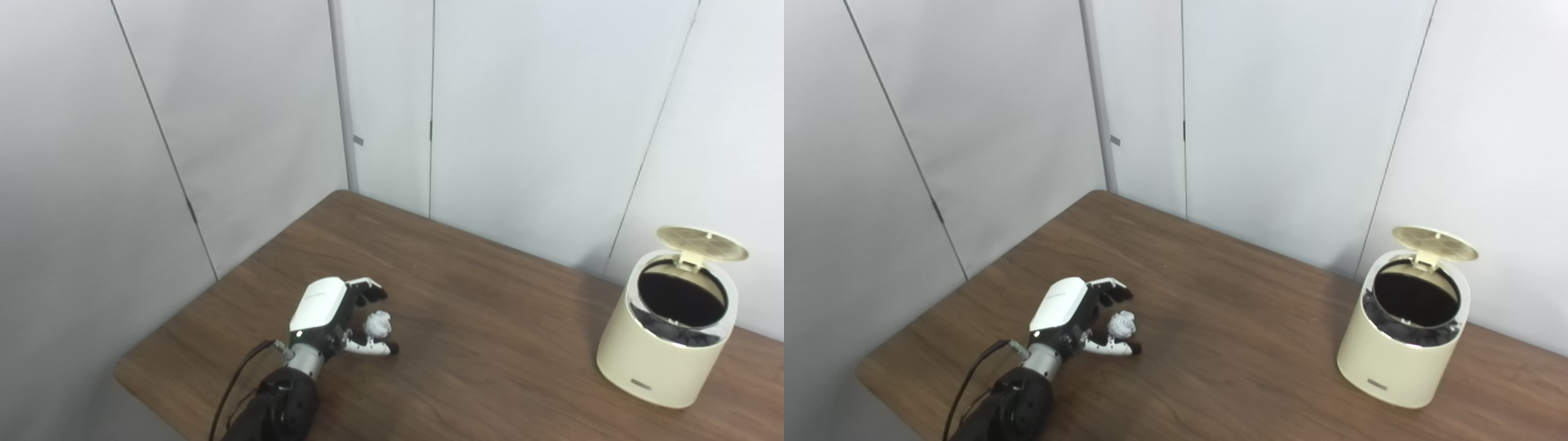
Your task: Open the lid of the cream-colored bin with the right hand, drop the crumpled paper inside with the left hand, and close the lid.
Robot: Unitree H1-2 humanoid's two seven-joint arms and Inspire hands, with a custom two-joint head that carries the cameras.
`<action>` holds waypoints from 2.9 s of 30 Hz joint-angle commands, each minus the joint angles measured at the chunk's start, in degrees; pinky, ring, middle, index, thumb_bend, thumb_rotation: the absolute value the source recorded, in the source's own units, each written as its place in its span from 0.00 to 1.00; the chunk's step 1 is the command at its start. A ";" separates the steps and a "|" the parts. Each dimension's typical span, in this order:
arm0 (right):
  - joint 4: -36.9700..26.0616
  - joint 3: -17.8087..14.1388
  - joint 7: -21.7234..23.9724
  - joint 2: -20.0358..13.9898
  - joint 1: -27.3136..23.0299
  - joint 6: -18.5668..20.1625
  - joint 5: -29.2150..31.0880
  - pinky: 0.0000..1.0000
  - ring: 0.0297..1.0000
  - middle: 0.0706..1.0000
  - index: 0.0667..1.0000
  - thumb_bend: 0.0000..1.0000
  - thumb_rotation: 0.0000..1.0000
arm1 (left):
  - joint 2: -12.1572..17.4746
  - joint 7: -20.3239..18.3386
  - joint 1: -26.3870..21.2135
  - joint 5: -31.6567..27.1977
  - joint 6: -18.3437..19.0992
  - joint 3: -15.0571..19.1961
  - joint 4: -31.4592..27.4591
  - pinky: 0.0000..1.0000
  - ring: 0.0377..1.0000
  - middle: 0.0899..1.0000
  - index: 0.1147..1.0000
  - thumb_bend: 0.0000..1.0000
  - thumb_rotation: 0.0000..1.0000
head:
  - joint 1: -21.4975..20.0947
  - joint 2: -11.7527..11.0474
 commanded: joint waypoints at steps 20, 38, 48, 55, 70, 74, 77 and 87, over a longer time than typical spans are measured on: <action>-0.95 -1.17 0.19 -0.73 2.57 0.03 -1.02 0.73 0.84 0.83 0.84 0.85 0.94 | 1.11 3.39 -0.61 1.76 1.41 -3.68 2.17 0.28 0.30 0.36 0.45 0.52 0.00 | -1.04 0.21; -2.03 -0.42 -0.90 1.37 3.01 0.43 -3.31 0.78 0.85 0.84 0.84 0.85 0.92 | 3.20 3.50 -0.01 1.86 -0.61 -3.67 -1.94 0.26 0.29 0.35 0.45 0.52 0.00 | -8.87 0.50; -6.23 0.63 -0.88 4.70 4.00 2.98 -5.86 0.85 0.88 0.87 0.86 0.81 0.93 | 4.37 1.22 -0.46 2.16 -3.71 -3.60 -11.24 0.26 0.29 0.36 0.45 0.52 0.00 | -16.19 0.51; -9.39 1.37 -0.40 6.55 4.61 4.74 -7.80 0.91 0.91 0.89 0.88 0.74 0.94 | 3.13 -2.82 -3.28 2.51 -3.33 -4.44 -17.70 0.24 0.28 0.36 0.46 0.52 0.00 | -19.27 0.63; -7.52 3.72 -2.94 9.68 3.74 4.66 -12.34 0.86 0.87 0.85 0.85 0.69 0.85 | 1.78 -7.87 -11.04 0.73 -4.84 -5.49 -19.66 0.34 0.40 0.46 0.38 0.52 0.00 | -28.59 0.05; -7.90 4.48 -3.53 10.43 3.88 4.74 -12.55 0.85 0.87 0.85 0.84 0.72 0.83 | 1.71 -8.67 -12.87 0.08 -5.92 -5.99 -19.51 0.34 0.40 0.46 0.38 0.52 0.00 | -30.83 0.09; -8.36 4.96 -3.79 10.70 4.05 5.34 -13.15 0.84 0.87 0.85 0.83 0.72 0.82 | 1.35 -8.95 -14.39 0.24 -6.27 -6.94 -19.08 0.34 0.40 0.46 0.38 0.52 0.00 | -31.87 0.00; -8.92 6.05 -4.32 12.37 4.34 6.44 -14.17 0.84 0.86 0.84 0.83 0.74 0.79 | 0.00 -9.04 -19.68 0.27 -8.83 -10.77 -15.79 0.34 0.40 0.46 0.38 0.52 0.00 | -35.63 -0.27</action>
